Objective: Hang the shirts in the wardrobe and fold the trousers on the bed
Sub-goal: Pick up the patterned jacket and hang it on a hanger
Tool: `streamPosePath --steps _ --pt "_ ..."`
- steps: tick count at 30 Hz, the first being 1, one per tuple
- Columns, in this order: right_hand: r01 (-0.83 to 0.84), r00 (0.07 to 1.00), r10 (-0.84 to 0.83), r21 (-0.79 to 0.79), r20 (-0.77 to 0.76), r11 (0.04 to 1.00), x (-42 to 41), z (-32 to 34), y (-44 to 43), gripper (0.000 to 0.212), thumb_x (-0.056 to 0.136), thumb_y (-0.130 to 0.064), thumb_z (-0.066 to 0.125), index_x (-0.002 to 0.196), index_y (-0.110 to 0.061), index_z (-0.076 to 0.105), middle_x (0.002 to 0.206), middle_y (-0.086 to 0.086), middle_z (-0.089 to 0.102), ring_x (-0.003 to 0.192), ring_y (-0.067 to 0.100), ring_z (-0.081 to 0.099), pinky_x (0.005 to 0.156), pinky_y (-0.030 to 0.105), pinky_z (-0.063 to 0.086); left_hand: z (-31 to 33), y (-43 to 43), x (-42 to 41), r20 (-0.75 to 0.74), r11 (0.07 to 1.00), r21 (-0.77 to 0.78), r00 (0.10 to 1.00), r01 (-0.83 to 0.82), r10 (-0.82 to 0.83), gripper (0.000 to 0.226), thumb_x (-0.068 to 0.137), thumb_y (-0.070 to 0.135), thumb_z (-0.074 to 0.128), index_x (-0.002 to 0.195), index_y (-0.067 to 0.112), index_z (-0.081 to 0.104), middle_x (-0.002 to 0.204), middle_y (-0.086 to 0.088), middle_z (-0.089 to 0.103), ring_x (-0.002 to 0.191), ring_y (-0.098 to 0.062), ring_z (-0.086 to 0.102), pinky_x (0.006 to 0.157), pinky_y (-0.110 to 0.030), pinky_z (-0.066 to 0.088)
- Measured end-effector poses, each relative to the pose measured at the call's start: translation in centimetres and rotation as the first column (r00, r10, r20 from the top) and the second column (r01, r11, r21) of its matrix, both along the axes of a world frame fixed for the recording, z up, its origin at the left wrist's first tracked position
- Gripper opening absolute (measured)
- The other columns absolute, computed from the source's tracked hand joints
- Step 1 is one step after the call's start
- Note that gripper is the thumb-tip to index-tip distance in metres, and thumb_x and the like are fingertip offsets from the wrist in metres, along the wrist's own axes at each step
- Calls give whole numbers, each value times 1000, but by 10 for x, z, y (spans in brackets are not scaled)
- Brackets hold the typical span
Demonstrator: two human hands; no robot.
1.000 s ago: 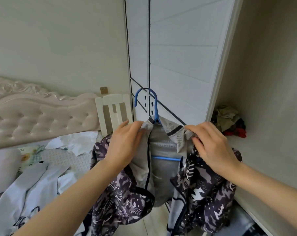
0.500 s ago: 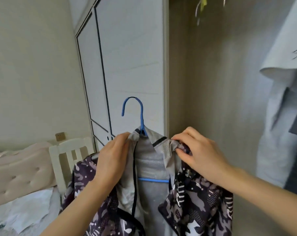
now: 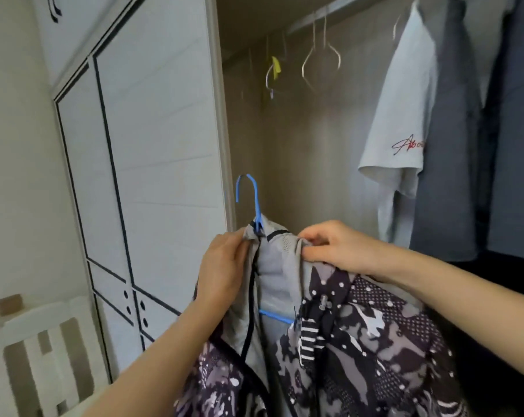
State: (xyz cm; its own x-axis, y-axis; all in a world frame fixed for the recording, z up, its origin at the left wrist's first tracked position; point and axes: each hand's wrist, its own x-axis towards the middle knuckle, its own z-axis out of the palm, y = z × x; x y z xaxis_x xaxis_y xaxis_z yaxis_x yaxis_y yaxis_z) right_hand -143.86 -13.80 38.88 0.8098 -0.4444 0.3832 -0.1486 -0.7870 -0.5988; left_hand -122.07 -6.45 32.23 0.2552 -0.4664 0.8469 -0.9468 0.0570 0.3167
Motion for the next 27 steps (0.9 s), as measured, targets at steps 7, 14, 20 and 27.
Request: streamPosePath --steps 7,14,20,27 --pt "259 964 -263 81 36 962 -19 39 -4 28 92 -6 58 65 -16 59 64 0 55 45 -5 46 52 11 37 49 -33 -26 64 1000 9 998 2 -3 19 97 22 55 84 12 65 78 0 43 80 -23 47 67 -35 39" --pt "342 934 -340 3 112 940 -45 86 9 27 90 -6 60 103 17 62 81 22 63 74 17 49 68 24 38 88 -30 -41 34 986 -26 986 166 -165 17 98 17 50 85 13 60 76 -1 50 81 -24 52 68 -30 33" --pt "422 895 -412 -29 169 906 -42 114 21 14 87 -11 62 73 -8 61 55 -2 46 48 2 41 44 16 30 109 -16 -54 -6 904 60 906 424 -424 49 95 15 47 138 40 51 105 12 68 96 -3 58 79 -4 39" --pt "491 859 -487 16 158 871 -18 131 14 7 89 -14 62 87 -8 62 76 8 53 75 18 47 66 26 36 116 -21 -41 -273 885 43 858 464 -436 37 97 21 55 132 29 61 122 9 63 120 -6 54 111 -38 39"
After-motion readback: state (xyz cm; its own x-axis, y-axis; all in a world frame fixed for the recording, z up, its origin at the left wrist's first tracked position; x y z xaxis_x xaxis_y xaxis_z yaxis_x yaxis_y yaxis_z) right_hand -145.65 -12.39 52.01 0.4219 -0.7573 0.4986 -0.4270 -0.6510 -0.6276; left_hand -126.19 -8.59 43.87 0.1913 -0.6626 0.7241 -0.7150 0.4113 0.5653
